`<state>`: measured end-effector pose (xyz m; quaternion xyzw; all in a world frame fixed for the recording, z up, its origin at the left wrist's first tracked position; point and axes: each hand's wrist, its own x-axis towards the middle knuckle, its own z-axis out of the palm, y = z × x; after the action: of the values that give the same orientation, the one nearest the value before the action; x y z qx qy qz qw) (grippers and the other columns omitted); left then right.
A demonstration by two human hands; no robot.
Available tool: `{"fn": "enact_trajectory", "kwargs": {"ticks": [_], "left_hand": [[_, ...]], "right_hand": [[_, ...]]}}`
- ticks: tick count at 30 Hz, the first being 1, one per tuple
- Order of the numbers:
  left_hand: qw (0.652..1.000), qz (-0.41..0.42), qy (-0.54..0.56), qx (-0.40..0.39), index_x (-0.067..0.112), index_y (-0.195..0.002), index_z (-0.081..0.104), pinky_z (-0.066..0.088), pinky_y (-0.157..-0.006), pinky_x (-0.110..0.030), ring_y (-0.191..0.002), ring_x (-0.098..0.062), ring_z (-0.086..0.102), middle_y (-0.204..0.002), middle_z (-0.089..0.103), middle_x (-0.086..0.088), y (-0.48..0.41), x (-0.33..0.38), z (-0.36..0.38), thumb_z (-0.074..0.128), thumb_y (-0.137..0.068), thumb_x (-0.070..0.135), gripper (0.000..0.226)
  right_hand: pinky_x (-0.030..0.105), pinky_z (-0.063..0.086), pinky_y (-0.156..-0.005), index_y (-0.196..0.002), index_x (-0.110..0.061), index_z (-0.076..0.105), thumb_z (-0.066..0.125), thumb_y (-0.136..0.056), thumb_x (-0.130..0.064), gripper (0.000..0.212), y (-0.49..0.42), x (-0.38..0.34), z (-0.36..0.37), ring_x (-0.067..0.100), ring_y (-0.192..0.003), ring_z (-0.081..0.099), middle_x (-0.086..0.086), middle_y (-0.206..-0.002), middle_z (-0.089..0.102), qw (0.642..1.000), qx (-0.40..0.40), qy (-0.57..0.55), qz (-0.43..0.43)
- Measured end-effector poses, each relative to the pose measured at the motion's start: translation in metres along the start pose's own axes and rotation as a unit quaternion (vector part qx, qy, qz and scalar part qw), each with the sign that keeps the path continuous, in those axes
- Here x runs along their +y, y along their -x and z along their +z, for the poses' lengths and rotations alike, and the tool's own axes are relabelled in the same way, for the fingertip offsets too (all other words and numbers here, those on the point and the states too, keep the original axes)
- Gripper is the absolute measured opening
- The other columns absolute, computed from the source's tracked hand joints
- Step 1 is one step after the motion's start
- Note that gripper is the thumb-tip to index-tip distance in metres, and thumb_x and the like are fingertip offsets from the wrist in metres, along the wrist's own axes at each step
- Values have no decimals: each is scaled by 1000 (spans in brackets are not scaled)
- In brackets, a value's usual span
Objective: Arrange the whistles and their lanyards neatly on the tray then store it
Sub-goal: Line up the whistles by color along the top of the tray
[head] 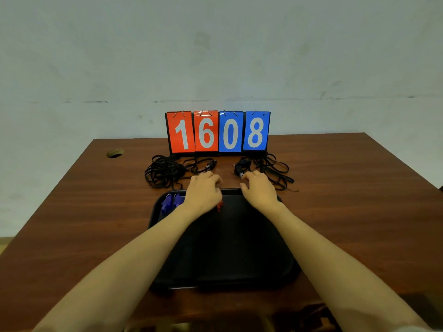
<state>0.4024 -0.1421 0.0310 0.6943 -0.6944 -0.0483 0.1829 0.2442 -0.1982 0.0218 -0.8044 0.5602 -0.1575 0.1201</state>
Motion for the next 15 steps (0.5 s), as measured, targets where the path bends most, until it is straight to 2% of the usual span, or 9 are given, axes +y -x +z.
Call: {"fn": "enact_trajectory", "kwargs": {"ticks": [3,8,11,15], "left_hand": [[998,-33,37,-26,13,-119,58,43,-95,-35,-116,-23,51,-124,54,-4,-19,3,6,43,-90,16,33],[986,-104,-58,-113,4,-129,50,42,-97,-43,-119,-35,46,-135,47,-16,-58,-11,17,45,-88,10,42],[979,-144,-82,-117,5,-137,40,38,-101,-42,-124,-35,41,-136,45,-17,-72,-25,26,45,-89,12,49],[977,-183,-52,-98,3,-134,34,38,-101,-44,-125,-37,39,-135,44,-20,-86,-41,37,47,-91,12,46]], "right_hand": [[38,47,-90,-126,-12,52,49,-95,-25,34,-19,7,-1,27,-118,47,10,-125,53,1000,-9,12,20],[42,48,-92,-136,-14,40,46,-97,-25,41,-52,14,10,31,-121,46,14,-132,48,997,-65,12,44],[40,48,-84,-132,-10,39,48,-96,-26,41,-65,16,21,32,-114,53,16,-125,54,995,-86,4,52],[39,48,-79,-126,-7,40,52,-95,-30,40,-79,16,31,32,-111,56,15,-119,58,996,-62,3,62]]}}
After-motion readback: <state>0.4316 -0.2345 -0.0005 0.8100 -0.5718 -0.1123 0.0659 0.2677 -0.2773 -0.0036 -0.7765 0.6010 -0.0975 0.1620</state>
